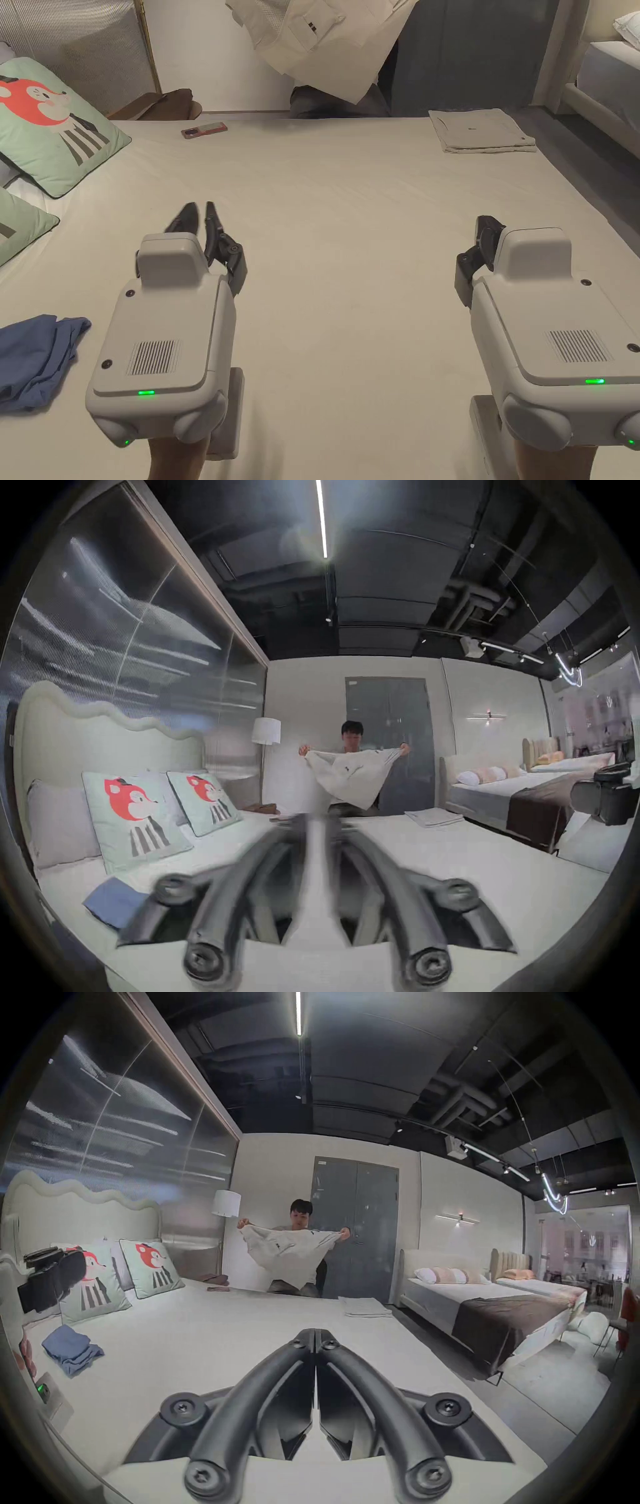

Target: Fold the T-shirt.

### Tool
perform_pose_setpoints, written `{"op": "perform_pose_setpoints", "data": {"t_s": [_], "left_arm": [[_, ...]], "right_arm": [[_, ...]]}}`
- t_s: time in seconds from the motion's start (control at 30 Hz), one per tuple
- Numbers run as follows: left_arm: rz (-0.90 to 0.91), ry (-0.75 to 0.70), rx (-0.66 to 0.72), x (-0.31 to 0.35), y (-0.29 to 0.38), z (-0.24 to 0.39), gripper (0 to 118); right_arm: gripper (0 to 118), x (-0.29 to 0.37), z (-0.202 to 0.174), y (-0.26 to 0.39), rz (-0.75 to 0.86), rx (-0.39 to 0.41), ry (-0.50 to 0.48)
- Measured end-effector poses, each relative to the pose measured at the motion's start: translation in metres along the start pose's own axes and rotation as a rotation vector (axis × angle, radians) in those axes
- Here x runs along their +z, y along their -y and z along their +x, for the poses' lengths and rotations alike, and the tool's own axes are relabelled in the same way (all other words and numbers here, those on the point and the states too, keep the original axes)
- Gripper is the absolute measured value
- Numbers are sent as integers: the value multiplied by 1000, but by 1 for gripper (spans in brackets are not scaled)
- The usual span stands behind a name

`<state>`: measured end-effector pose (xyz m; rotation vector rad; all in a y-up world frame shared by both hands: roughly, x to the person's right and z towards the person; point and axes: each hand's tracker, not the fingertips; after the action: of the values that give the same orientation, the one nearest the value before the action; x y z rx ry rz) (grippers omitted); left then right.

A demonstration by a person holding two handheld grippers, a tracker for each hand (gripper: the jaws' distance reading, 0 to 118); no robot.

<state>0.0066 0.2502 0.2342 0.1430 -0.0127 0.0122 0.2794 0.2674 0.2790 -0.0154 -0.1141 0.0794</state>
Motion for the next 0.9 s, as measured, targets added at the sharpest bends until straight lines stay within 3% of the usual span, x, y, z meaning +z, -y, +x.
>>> {"op": "perform_pose_setpoints", "data": {"t_s": [0.13, 0.9], "left_arm": [[-16, 52, 10, 0, 2, 5, 0], [-48, 33, -29, 1, 9, -2, 0]], "right_arm": [[0, 2, 3, 1, 4, -6, 10], [0, 0, 4, -2, 7, 0, 11]]}}
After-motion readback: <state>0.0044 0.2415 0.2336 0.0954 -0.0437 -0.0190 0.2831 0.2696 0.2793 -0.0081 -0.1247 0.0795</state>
